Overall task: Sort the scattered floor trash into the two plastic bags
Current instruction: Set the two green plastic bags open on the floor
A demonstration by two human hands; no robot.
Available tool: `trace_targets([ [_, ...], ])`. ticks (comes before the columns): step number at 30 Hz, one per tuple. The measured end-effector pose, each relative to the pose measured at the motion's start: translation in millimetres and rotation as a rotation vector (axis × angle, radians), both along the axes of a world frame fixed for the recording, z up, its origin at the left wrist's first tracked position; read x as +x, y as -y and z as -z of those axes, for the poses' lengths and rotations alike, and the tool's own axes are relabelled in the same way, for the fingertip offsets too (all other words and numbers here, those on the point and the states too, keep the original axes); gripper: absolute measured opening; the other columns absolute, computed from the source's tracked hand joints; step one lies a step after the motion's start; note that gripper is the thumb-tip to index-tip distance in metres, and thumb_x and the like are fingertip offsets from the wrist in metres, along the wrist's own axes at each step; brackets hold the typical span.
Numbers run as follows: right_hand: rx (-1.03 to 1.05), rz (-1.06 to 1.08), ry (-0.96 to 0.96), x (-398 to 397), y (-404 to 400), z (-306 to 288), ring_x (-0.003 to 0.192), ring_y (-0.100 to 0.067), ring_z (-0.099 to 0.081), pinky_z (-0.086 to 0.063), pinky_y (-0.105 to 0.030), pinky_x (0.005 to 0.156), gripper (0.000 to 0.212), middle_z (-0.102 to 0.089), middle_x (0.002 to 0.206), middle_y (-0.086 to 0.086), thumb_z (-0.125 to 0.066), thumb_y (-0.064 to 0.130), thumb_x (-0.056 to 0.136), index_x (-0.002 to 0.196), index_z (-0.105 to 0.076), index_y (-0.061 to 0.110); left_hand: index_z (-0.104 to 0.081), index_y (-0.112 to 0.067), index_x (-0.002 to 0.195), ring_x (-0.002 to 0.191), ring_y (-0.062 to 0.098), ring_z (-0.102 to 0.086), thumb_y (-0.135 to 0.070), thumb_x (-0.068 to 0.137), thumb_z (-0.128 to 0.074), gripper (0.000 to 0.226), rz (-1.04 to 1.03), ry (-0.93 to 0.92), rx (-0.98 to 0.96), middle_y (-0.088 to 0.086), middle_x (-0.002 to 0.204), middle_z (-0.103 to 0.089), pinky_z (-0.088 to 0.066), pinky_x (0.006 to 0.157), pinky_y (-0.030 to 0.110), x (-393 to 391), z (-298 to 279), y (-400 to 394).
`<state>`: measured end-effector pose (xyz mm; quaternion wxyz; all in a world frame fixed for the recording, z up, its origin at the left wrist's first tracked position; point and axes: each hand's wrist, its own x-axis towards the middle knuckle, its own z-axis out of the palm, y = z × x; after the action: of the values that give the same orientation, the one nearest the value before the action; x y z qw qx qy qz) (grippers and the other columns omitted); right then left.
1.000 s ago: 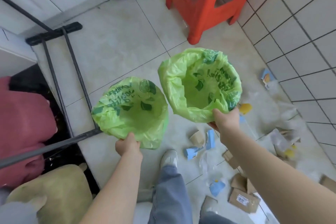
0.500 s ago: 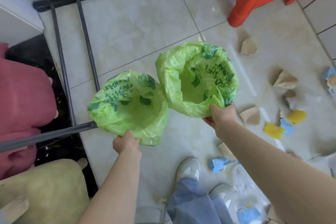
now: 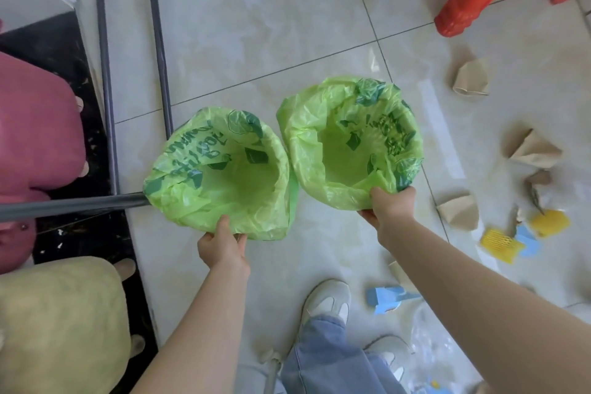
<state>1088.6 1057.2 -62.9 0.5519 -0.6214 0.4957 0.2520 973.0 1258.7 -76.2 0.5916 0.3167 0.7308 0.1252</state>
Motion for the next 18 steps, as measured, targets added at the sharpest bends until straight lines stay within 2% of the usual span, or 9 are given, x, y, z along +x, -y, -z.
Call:
trace_targets([
  [5,0.017,0.021,0.006,-0.2,5.7,5.0,0.066,-0.021,-0.064,-0.059,-0.036,0.066,0.033,-0.052,0.113,-0.008,-0.051,0.001,0.089,0.117,-0.040,0.016,-0.064,-0.009,0.089,0.090,0.024,-0.068,-0.035,0.084,-0.071,0.028,-0.122,-0.001,-0.027,0.008,0.102,-0.068,-0.058,0.085,0.038,-4.9,-1.5,6.8],
  [7,0.017,0.014,0.004,0.3,8.7,7.1,0.066,-0.022,-0.064,-0.059,-0.035,0.062,0.033,-0.053,0.115,-0.009,-0.052,0.000,0.089,0.117,-0.042,0.015,-0.058,-0.004,0.114,0.099,0.028,-0.066,-0.049,0.088,-0.060,0.052,-0.264,0.023,-0.079,0.012,0.120,-0.063,-0.056,0.087,0.040,-9.6,-2.4,12.6],
  [8,0.025,0.014,-0.001,0.6,10.5,7.8,0.066,-0.022,-0.065,-0.059,-0.036,0.062,0.033,-0.053,0.116,-0.010,-0.052,0.000,0.089,0.117,-0.042,0.014,-0.047,-0.002,0.132,0.105,0.030,-0.064,-0.054,0.091,-0.050,0.066,-0.340,0.054,-0.128,0.014,0.130,-0.057,-0.055,0.090,0.041,-13.3,-2.6,15.6],
  [9,0.038,0.018,-0.013,0.9,11.9,8.5,0.065,-0.022,-0.065,-0.060,-0.036,0.063,0.033,-0.054,0.116,-0.011,-0.052,0.001,0.089,0.118,-0.043,0.013,-0.036,-0.001,0.142,0.110,0.031,-0.062,-0.057,0.094,-0.041,0.073,-0.393,0.064,-0.169,0.016,0.136,-0.053,-0.053,0.093,0.041,-17.0,-2.1,19.2],
  [11,0.069,0.036,-0.038,0.2,15.7,10.0,0.062,-0.022,-0.065,-0.061,-0.038,0.067,0.033,-0.056,0.115,-0.012,-0.052,0.003,0.088,0.120,-0.044,0.011,-0.032,0.001,0.144,0.108,0.031,-0.063,-0.051,0.098,-0.030,0.069,-0.392,0.008,-0.215,0.018,0.136,-0.053,-0.054,0.092,0.040,-23.5,0.1,30.5],
  [13,0.101,0.053,-0.043,-3.6,20.5,11.7,0.066,-0.025,-0.067,-0.060,-0.035,0.062,0.033,-0.059,0.113,-0.015,-0.052,0.004,0.088,0.119,-0.045,0.009,-0.041,0.005,0.133,0.090,0.030,-0.065,-0.034,0.101,-0.030,0.051,-0.303,-0.044,-0.230,0.020,0.122,-0.059,-0.058,0.076,0.035,-25.2,2.0,47.2],
  [15,0.135,0.069,-0.034,-9.1,27.8,14.6,0.076,-0.028,-0.068,-0.058,-0.032,0.056,0.029,-0.061,0.112,-0.017,-0.054,0.005,0.087,0.116,-0.048,0.006,-0.051,0.004,0.103,0.073,0.026,-0.062,-0.013,0.097,-0.035,0.024,-0.151,-0.027,-0.269,0.020,0.108,-0.060,-0.059,0.056,0.028,-18.9,3.8,67.4],
  [16,0.160,0.073,-0.028,-11.7,32.1,15.7,0.077,-0.028,-0.068,-0.058,-0.032,0.057,0.026,-0.062,0.112,-0.018,-0.056,0.006,0.087,0.112,-0.049,0.005,-0.050,0.000,0.090,0.070,0.025,-0.061,-0.008,0.095,-0.038,0.015,-0.060,-0.002,-0.302,0.019,0.103,-0.060,-0.058,0.050,0.026,-13.6,3.5,77.5],
  [18,0.223,0.056,-0.021,-16.3,42.2,16.6,0.079,-0.027,-0.070,-0.060,-0.036,0.063,0.023,-0.064,0.111,-0.017,-0.061,0.012,0.089,0.108,-0.052,0.003,-0.049,-0.003,0.084,0.070,0.024,-0.061,-0.006,0.094,-0.043,0.012,0.148,0.038,-0.343,0.015,0.093,-0.062,-0.057,0.049,0.025,-1.3,3.5,95.3],
])
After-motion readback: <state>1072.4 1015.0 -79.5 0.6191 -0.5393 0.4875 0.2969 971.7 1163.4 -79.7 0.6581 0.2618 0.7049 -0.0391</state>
